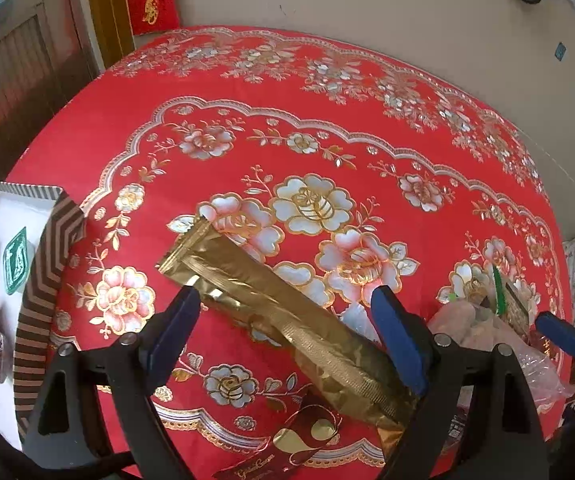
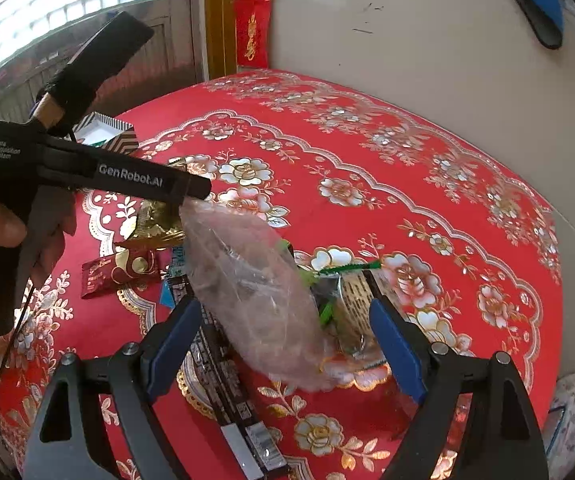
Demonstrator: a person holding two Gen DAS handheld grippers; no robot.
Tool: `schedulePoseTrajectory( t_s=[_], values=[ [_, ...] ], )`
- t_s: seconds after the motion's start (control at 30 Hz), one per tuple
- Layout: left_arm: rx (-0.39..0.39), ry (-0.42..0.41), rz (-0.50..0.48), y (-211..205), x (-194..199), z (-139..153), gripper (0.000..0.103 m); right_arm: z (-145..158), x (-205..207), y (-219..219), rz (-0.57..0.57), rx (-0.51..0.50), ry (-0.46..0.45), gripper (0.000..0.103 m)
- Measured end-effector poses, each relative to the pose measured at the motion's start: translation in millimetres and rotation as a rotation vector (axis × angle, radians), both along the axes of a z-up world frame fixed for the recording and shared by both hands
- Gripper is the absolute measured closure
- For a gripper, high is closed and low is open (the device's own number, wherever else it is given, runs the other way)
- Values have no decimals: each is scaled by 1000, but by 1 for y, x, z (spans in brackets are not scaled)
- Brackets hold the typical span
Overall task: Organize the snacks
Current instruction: 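Grasp the gold-wrapped bar with the left tool while the right tool grasps the clear nut bag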
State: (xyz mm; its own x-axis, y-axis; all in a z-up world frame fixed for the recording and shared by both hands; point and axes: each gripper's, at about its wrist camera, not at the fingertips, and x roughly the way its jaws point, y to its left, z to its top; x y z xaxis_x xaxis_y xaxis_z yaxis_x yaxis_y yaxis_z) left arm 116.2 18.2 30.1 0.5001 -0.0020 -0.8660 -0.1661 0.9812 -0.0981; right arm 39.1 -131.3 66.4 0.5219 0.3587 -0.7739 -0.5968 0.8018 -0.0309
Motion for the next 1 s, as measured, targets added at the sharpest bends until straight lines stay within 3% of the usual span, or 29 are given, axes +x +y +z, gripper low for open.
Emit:
schedulePoseTrajectory(
  t_s=[0.6, 0.83, 0.9, 1.0],
  values=[
    [-31, 27, 62, 7, 12, -11, 16, -5, 7, 14, 25, -29, 18, 17],
    [-97, 53, 63, 9, 16, -19, 16, -9, 9, 14, 24, -7, 45, 19],
    [-98, 56, 56, 7, 16, -20, 16, -9, 8, 13, 19, -5, 48, 26],
    [-93, 53, 35, 3, 14, -20, 16, -11, 7, 12, 15, 1, 67, 46]
  ],
)
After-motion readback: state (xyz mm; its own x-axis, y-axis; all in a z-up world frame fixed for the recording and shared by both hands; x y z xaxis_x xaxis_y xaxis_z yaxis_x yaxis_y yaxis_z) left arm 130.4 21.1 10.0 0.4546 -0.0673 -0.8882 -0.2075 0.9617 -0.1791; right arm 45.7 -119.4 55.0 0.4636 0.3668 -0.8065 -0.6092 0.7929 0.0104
